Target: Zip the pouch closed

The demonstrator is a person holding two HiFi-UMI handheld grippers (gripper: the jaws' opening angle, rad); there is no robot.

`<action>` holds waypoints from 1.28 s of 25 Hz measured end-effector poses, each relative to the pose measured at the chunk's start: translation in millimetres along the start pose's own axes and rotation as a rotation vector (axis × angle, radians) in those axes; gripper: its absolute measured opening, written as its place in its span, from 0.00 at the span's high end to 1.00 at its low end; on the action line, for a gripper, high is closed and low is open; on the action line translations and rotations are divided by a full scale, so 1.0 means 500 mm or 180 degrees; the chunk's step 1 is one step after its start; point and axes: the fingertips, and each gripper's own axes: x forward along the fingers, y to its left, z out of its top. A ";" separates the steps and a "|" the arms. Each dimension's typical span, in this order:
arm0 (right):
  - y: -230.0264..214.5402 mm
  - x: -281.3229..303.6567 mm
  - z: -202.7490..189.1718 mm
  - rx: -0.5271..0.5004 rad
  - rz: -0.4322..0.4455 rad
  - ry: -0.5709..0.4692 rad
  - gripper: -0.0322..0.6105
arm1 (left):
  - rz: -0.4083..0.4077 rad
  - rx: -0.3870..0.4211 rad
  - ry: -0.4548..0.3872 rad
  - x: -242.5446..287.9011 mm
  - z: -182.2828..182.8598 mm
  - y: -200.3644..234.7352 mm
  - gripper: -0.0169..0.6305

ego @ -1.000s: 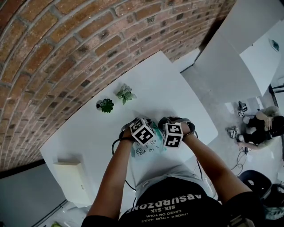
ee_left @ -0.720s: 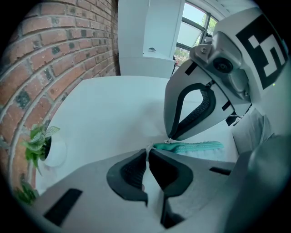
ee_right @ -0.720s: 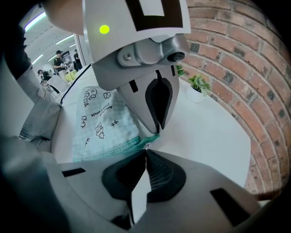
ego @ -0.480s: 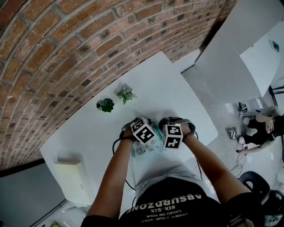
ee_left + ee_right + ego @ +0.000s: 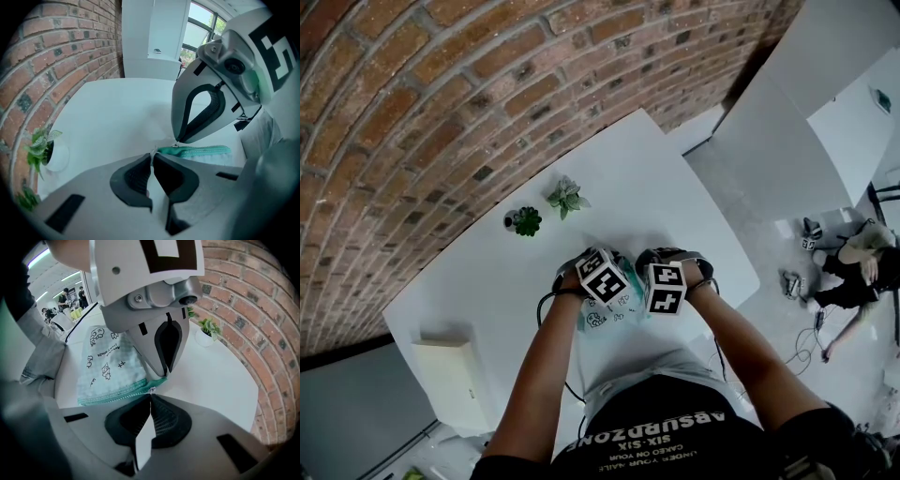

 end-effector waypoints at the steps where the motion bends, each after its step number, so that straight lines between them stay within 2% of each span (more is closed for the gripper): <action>1: 0.000 0.000 0.000 -0.0006 -0.0005 0.0002 0.95 | 0.0004 0.0003 0.0000 0.000 0.000 0.000 0.94; 10: 0.005 0.005 -0.009 -0.0032 -0.0092 0.0040 0.95 | 0.0006 0.0004 0.0014 0.001 -0.002 0.000 0.94; 32: 0.027 -0.008 -0.005 0.0014 -0.0062 0.0030 0.95 | 0.0024 -0.0091 -0.0045 0.002 -0.001 0.000 0.94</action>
